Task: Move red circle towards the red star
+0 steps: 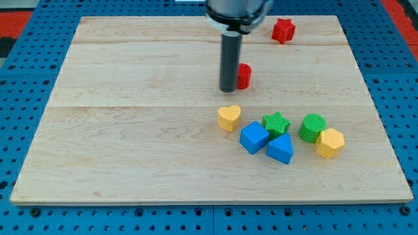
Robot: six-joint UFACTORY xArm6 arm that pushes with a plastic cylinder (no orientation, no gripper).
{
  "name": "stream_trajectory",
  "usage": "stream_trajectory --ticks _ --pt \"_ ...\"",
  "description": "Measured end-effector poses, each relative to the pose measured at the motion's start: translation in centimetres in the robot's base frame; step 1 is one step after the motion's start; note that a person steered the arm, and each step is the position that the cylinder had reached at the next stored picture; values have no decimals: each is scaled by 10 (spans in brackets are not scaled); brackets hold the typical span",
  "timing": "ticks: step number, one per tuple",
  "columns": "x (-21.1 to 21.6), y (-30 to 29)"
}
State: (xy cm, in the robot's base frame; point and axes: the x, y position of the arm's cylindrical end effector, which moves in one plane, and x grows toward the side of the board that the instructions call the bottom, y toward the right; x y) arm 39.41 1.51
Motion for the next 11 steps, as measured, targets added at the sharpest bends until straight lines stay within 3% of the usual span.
stream_trajectory --ticks 2,6,8,11 --pt "-38 20" --pt "10 14" --pt "10 61" --pt "-37 93"
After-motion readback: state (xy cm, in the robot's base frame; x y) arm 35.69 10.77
